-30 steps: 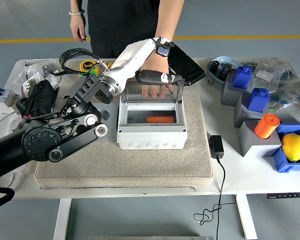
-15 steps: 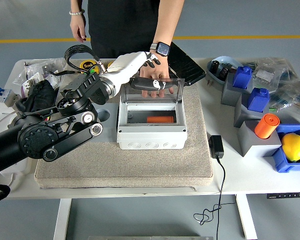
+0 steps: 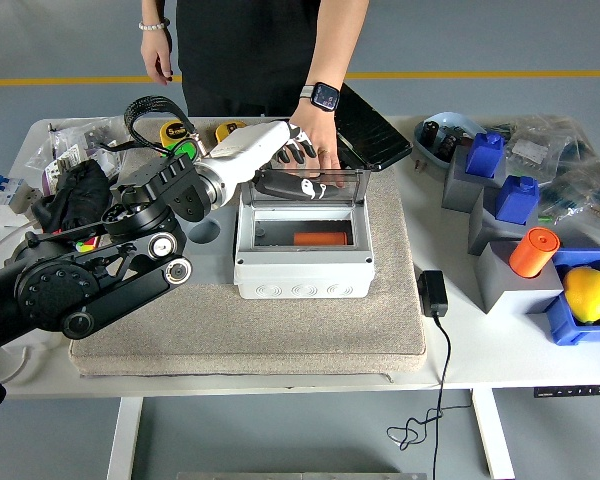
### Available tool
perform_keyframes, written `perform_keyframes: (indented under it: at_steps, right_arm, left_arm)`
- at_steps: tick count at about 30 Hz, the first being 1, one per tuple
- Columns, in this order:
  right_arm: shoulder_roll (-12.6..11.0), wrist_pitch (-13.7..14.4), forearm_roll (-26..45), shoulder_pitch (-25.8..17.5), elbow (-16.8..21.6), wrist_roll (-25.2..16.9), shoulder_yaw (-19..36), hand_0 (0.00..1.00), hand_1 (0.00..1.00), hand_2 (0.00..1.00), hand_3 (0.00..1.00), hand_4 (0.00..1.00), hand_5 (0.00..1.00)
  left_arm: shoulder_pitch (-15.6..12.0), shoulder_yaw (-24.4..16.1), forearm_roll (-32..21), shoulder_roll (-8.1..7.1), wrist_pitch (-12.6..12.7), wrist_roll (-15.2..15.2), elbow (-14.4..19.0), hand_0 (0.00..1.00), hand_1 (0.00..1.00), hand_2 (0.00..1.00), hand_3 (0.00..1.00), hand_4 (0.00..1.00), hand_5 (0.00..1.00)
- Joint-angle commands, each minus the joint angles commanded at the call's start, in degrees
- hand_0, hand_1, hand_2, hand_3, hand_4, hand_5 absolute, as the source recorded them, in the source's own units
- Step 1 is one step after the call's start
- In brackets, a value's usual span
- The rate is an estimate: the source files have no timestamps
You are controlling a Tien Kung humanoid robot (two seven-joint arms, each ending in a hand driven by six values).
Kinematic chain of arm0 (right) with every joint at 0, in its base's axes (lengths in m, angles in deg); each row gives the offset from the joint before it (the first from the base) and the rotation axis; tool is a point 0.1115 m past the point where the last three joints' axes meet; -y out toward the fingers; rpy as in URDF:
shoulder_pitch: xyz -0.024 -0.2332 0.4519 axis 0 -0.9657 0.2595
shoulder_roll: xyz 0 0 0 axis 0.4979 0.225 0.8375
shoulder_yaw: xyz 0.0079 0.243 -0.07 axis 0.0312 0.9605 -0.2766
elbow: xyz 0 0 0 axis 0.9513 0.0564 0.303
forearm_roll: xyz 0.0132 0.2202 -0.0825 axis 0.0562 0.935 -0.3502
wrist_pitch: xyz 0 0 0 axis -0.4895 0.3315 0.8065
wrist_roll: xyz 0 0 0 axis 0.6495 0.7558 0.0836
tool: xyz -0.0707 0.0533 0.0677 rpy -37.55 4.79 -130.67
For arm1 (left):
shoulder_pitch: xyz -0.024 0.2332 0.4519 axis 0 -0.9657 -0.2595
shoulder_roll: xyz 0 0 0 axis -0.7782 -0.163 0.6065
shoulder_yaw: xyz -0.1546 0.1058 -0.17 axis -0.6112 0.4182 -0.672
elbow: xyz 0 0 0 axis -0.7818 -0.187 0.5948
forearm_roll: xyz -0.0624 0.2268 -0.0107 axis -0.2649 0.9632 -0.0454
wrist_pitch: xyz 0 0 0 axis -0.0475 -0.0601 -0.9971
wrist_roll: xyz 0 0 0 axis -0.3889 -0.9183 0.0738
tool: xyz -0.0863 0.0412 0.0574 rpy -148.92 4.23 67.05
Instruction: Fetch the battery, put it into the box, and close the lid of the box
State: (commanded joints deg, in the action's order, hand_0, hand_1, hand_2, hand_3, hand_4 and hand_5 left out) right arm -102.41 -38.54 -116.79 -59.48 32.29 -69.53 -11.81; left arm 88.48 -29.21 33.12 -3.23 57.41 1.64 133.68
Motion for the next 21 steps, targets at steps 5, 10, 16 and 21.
perform_keyframes:
  at_steps: [5, 10, 16, 21]
  right_arm:
    - [0.1, 0.0, 0.0, 0.0, 0.1, -0.1, -0.1, 0.619, 0.659, 0.667, 0.570, 0.934, 0.444]
    - [0.1, -0.1, -0.1, 0.0, 0.0, 0.0, 0.0, 0.618, 0.659, 0.667, 0.570, 0.936, 0.445]
    - [0.1, -0.1, -0.2, 0.0, 0.1, -0.1, 0.1, 0.619, 0.659, 0.667, 0.570, 0.936, 0.445]
    - [0.1, 0.0, -0.2, 0.0, 0.1, -0.1, 0.1, 0.619, 0.659, 0.667, 0.569, 0.936, 0.445]
  left_arm:
    - [-1.4, 0.6, -0.5, -0.44, -0.3, -0.3, 2.3, 0.411, 0.622, 0.631, 0.655, 0.998, 0.665]
    - [-2.5, 2.0, -0.8, -0.19, 0.1, 0.1, 1.9, 0.405, 0.621, 0.631, 0.655, 0.998, 0.670]
    - [-3.7, 3.3, -1.3, 0.37, 0.5, 0.8, 1.2, 0.403, 0.621, 0.631, 0.653, 0.998, 0.671]
    - [-4.3, 3.3, -2.1, 0.20, 1.5, 2.3, 2.2, 0.396, 0.617, 0.630, 0.652, 0.998, 0.666]
